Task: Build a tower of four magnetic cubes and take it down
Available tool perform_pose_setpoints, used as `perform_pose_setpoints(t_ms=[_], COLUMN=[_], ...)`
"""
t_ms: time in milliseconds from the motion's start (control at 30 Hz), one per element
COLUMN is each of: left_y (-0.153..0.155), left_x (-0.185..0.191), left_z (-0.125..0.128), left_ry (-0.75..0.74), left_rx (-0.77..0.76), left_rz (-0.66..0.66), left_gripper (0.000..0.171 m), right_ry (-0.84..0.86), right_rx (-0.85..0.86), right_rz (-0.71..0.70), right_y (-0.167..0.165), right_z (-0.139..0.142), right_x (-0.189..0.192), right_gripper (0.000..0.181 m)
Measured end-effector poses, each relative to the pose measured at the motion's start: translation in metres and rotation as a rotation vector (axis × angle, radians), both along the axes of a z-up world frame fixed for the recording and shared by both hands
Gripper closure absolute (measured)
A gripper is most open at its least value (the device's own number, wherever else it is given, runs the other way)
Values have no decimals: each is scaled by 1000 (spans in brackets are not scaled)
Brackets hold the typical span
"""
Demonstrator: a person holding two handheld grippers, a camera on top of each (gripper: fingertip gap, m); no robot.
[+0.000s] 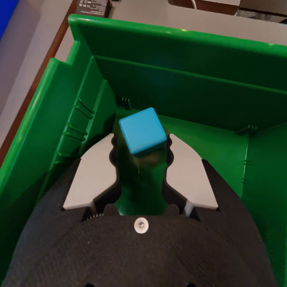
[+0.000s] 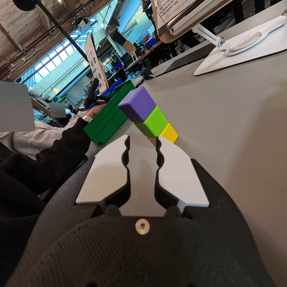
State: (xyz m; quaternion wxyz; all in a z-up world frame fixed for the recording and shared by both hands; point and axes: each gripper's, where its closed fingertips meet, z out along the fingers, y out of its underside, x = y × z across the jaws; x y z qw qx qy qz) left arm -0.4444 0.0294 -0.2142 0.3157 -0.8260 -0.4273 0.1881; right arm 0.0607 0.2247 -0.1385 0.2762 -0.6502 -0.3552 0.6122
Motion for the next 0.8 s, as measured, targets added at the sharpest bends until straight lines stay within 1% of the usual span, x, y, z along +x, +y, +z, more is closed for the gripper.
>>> perform_pose_setpoints(t_ms=[67, 167, 233, 400, 533, 633, 700, 733, 800], left_y=[3, 1, 3, 12, 26, 54, 77, 89, 113], left_x=[2, 3, 4, 8, 23, 59, 94, 115, 173], left_z=[-1, 0, 10, 60, 119, 164, 188, 196, 205], left_ry=[-30, -41, -31, 70, 214, 256, 246, 224, 110], left_rx=[35, 34, 60, 196, 291, 408, 474, 508, 619], left_rz=[-13, -38, -71, -151, -238, -393, -547, -641, -919], left_gripper=[119, 119, 121, 122, 123, 123, 123, 123, 123], right_ry=[-1, -2, -2, -4, -5, -5, -4, -3, -2], right_rx=[0, 3, 5, 5, 8, 3, 3, 3, 3], right_rz=[2, 2, 1, 3, 4, 5, 4, 4, 4], right_y=[-1, -1, -1, -2, -2, -2, -2, -1, -1], right_z=[0, 0, 0, -1, -1, -1, -1, -1, 0], right_x=[0, 0, 0, -1, -1, -1, -1, -1, 0], right_gripper=[149, 149, 149, 149, 149, 149, 149, 149, 149])
